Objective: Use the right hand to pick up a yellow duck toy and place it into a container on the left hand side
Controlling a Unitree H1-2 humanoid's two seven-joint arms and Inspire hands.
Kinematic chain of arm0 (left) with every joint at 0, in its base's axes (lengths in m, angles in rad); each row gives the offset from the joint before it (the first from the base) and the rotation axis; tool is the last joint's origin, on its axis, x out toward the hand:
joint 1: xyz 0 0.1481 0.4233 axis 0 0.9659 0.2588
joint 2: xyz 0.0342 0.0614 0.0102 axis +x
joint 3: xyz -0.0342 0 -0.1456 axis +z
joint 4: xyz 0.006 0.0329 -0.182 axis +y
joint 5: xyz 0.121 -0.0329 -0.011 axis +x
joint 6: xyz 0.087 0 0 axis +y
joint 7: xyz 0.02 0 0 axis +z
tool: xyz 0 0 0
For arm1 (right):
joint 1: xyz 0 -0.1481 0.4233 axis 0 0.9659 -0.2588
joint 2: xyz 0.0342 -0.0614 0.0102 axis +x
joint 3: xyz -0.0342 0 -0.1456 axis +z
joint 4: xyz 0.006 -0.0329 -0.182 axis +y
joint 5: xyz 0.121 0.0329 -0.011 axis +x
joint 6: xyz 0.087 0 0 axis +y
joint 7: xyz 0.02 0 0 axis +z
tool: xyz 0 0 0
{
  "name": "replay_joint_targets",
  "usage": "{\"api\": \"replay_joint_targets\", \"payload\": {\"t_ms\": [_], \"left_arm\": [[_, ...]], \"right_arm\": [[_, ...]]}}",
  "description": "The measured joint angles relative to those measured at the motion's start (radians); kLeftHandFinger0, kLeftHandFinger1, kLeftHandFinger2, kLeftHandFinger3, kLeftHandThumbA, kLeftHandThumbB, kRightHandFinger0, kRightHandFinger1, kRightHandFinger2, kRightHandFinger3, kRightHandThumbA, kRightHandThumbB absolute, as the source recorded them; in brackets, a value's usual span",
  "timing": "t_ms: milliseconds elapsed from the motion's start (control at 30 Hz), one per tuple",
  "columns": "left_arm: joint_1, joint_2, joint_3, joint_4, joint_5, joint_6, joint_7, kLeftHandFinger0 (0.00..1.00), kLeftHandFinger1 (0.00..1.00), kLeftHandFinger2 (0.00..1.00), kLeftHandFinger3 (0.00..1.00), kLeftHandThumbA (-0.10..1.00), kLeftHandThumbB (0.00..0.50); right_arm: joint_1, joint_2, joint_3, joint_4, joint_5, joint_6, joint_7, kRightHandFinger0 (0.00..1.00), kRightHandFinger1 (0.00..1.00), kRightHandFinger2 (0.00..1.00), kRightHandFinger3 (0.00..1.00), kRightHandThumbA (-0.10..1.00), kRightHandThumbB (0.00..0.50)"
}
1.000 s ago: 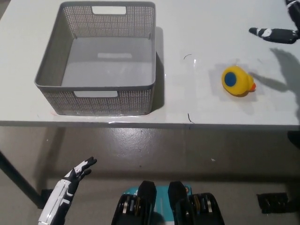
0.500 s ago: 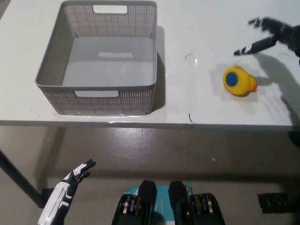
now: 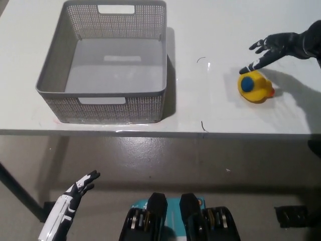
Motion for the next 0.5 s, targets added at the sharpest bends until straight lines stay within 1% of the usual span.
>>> {"api": "replay_joint_targets", "payload": {"t_ms": [33,67,100,133,167,233,267,300,333,400,433,467,500], "left_arm": [[0.0,0.0,0.0,0.0,0.0,0.0,0.0,1.0,1.0,1.0,1.0,1.0,0.165],[0.0,0.0,0.001,0.0,0.0,0.0,0.0,1.0,1.0,1.0,1.0,1.0,0.176],[-0.001,0.0,0.001,0.0,0.0,0.0,0.0,1.0,1.0,1.0,1.0,1.0,0.164],[-0.001,0.0,0.001,0.0,0.0,0.0,0.0,1.0,1.0,1.0,1.0,1.0,0.158],[-0.003,0.0,0.001,0.0,0.0,0.0,0.0,1.0,1.0,1.0,1.0,1.0,0.165],[-0.006,0.0,0.001,0.0,-0.001,0.0,0.0,1.0,1.0,1.0,1.0,1.0,0.173],[-0.007,0.0,0.001,0.0,-0.001,0.0,0.0,1.0,1.0,1.0,1.0,1.0,0.186],[-0.01,0.0,0.001,0.0,-0.001,0.0,0.0,1.0,1.0,1.0,1.0,1.0,0.187],[-0.012,0.0,0.001,0.0,-0.001,0.0,0.0,1.0,1.0,1.0,1.0,1.0,0.177],[-0.014,0.0,0.002,0.0,-0.001,0.0,0.0,1.0,1.0,1.0,1.0,1.0,0.177],[-0.014,0.0,0.002,0.0,-0.001,0.0,0.0,1.0,1.0,1.0,1.0,1.0,0.173],[-0.014,0.0,0.002,0.0,-0.001,0.0,0.0,1.0,1.0,1.0,1.0,1.0,0.172],[-0.014,0.0,0.002,0.0,-0.001,0.0,0.0,1.0,1.0,1.0,1.0,1.0,0.174]], "right_arm": [[0.0,0.001,0.0,0.001,0.0,0.0,0.006,1.0,1.0,1.0,1.0,1.0,0.456],[0.0,0.001,0.0,0.001,0.0,0.0,0.01,1.0,1.0,1.0,1.0,1.0,0.445],[0.001,0.001,0.0,0.001,0.0,0.0,0.014,1.0,1.0,1.0,1.0,1.0,0.431],[0.001,0.001,0.0,0.002,0.0,0.0,0.017,1.0,1.0,1.0,1.0,1.0,0.444],[0.001,0.001,0.0,0.004,0.0,0.001,0.018,1.0,1.0,1.0,1.0,1.0,0.45],[0.001,0.001,0.001,0.009,0.0,0.003,0.02,1.0,1.0,1.0,1.0,1.0,0.445],[0.001,0.002,0.003,0.01,0.0,0.003,0.02,1.0,1.0,1.0,1.0,1.0,0.433],[0.001,0.002,0.004,0.012,0.0,0.003,0.02,1.0,1.0,1.0,1.0,1.0,0.43],[0.001,0.004,0.008,0.014,-0.001,0.002,0.022,1.0,1.0,1.0,1.0,1.0,0.418],[0.001,0.006,0.014,0.017,-0.002,0.002,0.025,1.0,1.0,1.0,1.0,1.0,0.4],[0.001,0.008,0.016,0.018,-0.002,0.001,0.028,1.0,1.0,1.0,1.0,1.0,0.417],[0.002,0.009,0.019,0.02,-0.002,0.0,0.03,1.0,1.0,1.0,1.0,1.0,0.422],[0.003,0.011,0.021,0.022,-0.002,-0.001,0.032,1.0,1.0,1.0,1.0,1.0,0.448]]}}
